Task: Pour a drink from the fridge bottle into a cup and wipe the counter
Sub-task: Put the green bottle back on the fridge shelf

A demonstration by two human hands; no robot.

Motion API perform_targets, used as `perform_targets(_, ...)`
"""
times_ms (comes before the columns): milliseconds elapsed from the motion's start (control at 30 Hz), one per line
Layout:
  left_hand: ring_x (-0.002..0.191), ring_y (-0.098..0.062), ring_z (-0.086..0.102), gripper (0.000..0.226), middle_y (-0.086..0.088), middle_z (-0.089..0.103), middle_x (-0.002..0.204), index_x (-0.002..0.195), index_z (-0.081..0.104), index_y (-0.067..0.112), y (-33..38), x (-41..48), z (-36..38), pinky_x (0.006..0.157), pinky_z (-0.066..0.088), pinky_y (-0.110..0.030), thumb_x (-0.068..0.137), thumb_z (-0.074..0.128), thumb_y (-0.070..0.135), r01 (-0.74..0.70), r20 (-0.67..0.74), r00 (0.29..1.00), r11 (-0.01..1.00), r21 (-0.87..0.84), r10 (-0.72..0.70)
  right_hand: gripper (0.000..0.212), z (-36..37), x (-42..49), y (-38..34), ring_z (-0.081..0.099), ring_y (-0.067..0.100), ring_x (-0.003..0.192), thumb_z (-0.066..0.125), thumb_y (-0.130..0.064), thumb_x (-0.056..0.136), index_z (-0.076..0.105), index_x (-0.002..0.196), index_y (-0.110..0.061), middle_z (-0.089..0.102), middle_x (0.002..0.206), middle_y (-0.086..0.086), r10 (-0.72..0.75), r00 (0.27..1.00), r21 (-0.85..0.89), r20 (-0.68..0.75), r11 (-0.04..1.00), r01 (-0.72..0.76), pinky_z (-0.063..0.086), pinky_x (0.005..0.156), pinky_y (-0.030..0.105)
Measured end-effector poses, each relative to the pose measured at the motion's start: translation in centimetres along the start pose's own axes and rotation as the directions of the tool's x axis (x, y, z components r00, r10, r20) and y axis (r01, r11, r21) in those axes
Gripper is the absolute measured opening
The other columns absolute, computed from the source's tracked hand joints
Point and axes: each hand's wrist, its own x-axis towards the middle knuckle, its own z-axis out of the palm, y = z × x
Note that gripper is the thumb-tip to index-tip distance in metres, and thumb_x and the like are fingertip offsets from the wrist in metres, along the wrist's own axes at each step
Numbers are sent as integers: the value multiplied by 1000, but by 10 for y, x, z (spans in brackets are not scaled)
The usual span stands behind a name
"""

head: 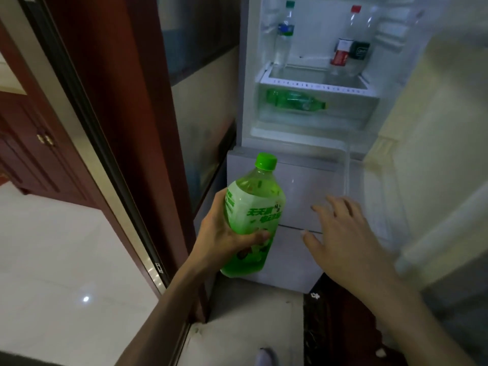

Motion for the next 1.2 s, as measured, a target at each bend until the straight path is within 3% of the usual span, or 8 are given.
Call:
perform_targets(100,106,-11,68,92,9,68,115,132,46,30,3,13,6,91,57,-45,53,94,33,-1,-9,1000,1000,-1,1,59,-1,12,12,20,27,142,42,-51,95,37,144,-19,27,154,8,50,999,45,12,998,-51,24,114,40)
perform_targets(233,105,-9,68,89,7,68,116,132,46,26,6,34,18,89,59,-40,59,95,15,-1,-27,1000,1000,-25,0,59,-3,28,21,20,20,144,37,-57,95,37,145,-26,27,156,1,100,995,67,2,993,-100,3,119,40)
perform_targets(533,107,-11,68,84,4,67,116,130,48,19,14,103,48,88,59,-37,59,94,13,-43,-35,999,996,-83,41,42,1,91,14,41,17,130,50,-35,97,48,135,-19,49,139,-1,123,991,382,-41,919,-99,33,106,31)
perform_targets(700,109,-8,66,87,9,66,118,131,47,26,24,145,61,89,59,-39,57,93,29,-63,-47,997,995,-81,59,41,6,111,38,41,13,127,50,-38,96,48,135,-23,50,137,-5,174,985,438,-18,887,-149,34,101,27)
perform_targets(833,108,-6,66,79,11,66,117,119,48,41,29,178,80,86,58,-33,53,90,42,-72,-63,996,994,-86,66,38,14,118,69,46,14,124,52,-38,95,53,130,-24,53,135,-5,233,972,457,21,863,-217,36,96,26)
perform_targets(967,106,-11,67,84,6,67,115,125,49,22,26,205,100,84,59,-34,55,95,34,-82,-48,996,992,-92,78,36,18,127,90,47,13,122,53,-40,94,54,127,-26,55,132,-7,277,960,458,37,849,-263,39,97,26)
perform_targets(1133,98,1,66,78,11,66,109,118,47,33,26,235,118,77,57,-24,53,90,28,-89,27,995,993,-78,91,32,15,150,99,56,14,106,54,-40,93,54,124,-31,59,122,-7,312,949,489,36,823,-289,36,79,25)
perform_targets(1200,99,-1,66,80,11,64,109,118,46,34,26,250,120,77,58,-25,50,89,32,-88,46,995,993,-83,92,31,12,163,100,58,15,102,53,-41,92,54,122,-33,60,119,-6,324,946,507,24,811,-291,39,81,27)
